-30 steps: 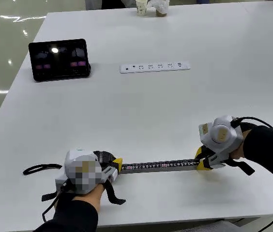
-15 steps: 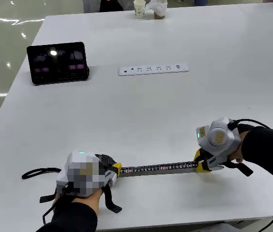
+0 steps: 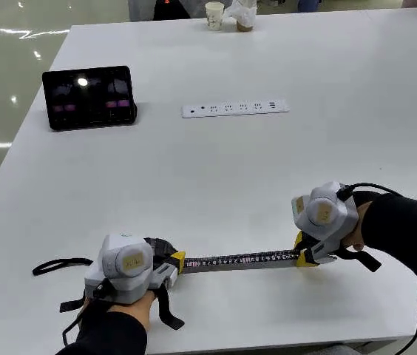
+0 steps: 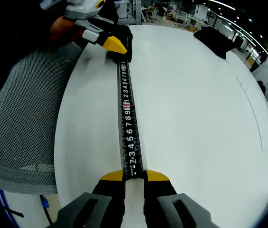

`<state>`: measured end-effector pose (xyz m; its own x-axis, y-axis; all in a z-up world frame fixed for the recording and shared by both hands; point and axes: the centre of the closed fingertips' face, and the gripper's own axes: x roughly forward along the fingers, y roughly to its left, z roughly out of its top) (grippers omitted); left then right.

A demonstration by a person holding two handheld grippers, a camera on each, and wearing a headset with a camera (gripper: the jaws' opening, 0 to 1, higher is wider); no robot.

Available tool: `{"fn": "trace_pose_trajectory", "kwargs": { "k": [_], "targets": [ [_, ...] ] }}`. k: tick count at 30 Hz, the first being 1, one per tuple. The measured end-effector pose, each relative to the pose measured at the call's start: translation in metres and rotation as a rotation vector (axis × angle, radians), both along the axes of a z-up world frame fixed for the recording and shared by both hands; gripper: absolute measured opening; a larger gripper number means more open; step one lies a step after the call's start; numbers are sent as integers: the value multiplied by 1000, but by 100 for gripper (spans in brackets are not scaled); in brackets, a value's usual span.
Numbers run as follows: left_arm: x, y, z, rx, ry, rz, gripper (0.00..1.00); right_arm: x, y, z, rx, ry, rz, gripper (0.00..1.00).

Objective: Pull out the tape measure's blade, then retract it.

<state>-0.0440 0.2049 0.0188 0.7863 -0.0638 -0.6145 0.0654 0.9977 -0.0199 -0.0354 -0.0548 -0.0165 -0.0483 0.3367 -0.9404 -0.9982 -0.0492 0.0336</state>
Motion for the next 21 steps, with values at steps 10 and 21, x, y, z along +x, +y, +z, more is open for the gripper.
{"fn": "trace_pose_trajectory", "kwargs": {
  "k": [10,21],
  "targets": [
    [0,0,1,0,4,-3,60,-1,4,0,2,6,-11,11],
    [-1,0,0,0,12,-6,60,-2,8,0,5,-2,-17,11]
  ]
}}
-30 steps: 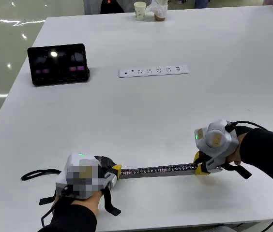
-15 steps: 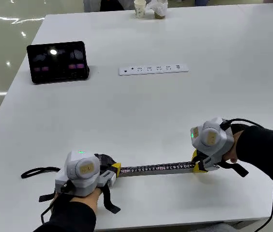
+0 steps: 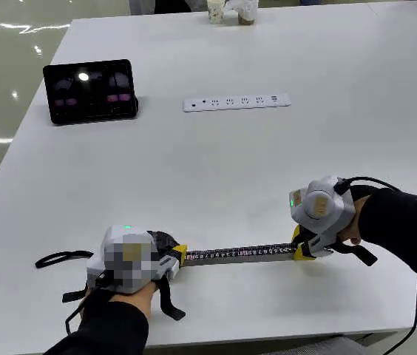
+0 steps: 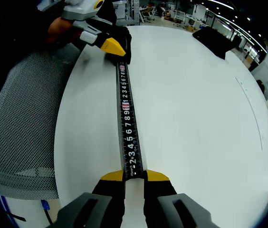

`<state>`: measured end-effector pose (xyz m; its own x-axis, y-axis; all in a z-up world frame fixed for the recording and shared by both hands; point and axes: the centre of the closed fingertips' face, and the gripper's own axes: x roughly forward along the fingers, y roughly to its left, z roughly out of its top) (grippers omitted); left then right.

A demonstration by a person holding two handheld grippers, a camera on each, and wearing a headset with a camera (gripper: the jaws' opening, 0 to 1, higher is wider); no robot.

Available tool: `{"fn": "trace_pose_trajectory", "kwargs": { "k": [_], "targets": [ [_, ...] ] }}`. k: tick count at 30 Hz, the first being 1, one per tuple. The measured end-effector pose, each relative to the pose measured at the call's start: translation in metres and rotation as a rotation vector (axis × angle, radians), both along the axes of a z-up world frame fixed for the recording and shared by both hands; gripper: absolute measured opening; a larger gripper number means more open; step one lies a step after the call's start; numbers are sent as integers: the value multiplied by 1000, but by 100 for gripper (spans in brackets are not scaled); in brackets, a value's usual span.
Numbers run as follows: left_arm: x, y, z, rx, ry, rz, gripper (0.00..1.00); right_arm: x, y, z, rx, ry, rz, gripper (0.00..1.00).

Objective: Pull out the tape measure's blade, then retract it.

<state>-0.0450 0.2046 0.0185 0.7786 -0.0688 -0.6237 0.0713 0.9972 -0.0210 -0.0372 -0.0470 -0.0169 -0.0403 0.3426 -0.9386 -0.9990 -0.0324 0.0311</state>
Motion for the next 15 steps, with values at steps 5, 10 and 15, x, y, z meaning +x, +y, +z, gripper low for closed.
{"fn": "trace_pose_trajectory", "kwargs": {
  "k": [5,10,15],
  "targets": [
    [-1,0,0,3,-1,0,60,0,1,0,8,-4,2,11],
    [-1,0,0,3,0,0,60,0,4,0,15,0,-13,11],
    [-1,0,0,5,6,-2,60,0,7,0,10,5,-5,11]
  ]
}}
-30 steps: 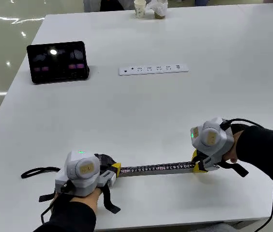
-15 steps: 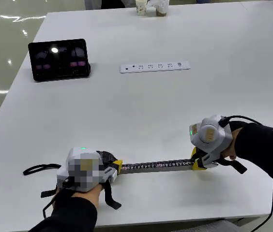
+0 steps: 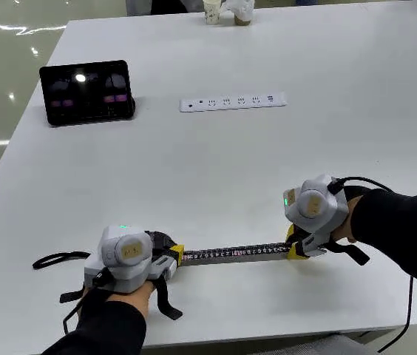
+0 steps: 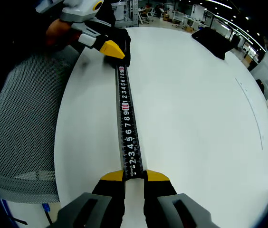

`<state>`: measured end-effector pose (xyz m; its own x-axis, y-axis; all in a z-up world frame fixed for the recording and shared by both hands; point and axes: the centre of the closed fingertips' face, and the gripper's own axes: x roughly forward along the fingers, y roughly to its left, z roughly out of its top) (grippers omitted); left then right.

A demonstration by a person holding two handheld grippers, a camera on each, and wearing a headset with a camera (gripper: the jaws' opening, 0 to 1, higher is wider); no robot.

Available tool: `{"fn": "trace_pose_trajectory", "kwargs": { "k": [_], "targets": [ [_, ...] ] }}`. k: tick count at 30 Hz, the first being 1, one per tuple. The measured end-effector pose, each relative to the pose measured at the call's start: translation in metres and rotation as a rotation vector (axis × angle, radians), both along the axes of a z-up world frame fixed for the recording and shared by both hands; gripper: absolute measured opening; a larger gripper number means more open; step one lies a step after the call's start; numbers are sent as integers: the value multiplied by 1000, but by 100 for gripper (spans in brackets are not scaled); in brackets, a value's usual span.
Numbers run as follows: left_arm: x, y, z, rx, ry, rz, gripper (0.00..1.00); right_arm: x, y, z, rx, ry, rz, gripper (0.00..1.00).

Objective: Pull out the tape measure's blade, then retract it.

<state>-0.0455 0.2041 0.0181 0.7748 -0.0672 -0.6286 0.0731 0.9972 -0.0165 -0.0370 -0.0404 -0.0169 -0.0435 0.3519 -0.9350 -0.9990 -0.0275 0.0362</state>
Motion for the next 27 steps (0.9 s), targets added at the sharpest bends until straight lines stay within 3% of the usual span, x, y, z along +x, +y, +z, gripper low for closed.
{"fn": "trace_pose_trajectory", "kwargs": {
  "k": [18,27],
  "targets": [
    [1,0,-1,0,-1,-4,60,-2,7,1,-25,1,1,11],
    [1,0,-2,-1,14,-3,60,-2,10,1,-18,2,-3,11]
  ]
}}
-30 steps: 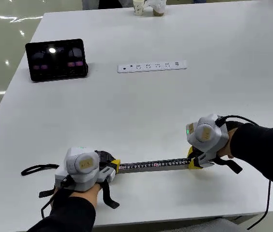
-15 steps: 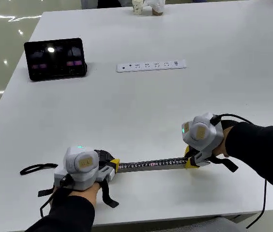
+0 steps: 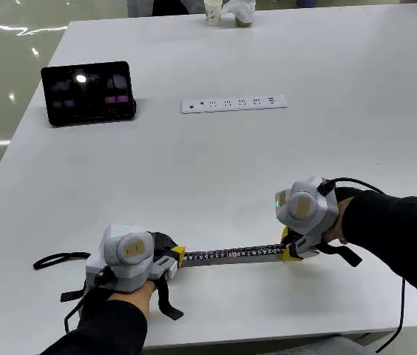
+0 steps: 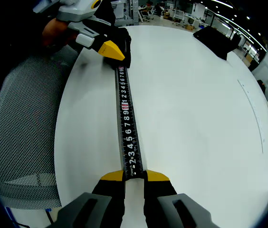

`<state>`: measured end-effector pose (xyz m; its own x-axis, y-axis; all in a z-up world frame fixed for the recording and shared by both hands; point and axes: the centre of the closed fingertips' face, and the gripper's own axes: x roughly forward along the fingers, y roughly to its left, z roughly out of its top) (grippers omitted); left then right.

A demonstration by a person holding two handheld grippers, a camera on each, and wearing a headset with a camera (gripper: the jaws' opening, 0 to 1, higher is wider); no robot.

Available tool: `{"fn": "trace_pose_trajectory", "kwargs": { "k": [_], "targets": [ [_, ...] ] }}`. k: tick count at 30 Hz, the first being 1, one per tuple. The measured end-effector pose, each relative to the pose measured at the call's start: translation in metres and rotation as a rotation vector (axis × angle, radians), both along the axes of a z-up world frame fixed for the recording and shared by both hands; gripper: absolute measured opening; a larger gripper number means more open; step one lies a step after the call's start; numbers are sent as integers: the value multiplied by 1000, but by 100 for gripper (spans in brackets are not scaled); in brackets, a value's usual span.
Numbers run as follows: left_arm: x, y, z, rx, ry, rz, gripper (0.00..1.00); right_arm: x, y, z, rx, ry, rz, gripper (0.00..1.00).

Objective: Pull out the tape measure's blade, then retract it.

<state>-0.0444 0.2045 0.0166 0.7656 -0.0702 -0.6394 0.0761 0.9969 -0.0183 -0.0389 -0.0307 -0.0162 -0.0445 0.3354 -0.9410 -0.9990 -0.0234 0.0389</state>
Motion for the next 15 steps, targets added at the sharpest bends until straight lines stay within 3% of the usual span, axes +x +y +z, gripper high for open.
{"fn": "trace_pose_trajectory", "kwargs": {
  "k": [15],
  "targets": [
    [0,0,0,-1,-4,0,61,-1,6,-1,12,-7,-2,11]
  ]
}}
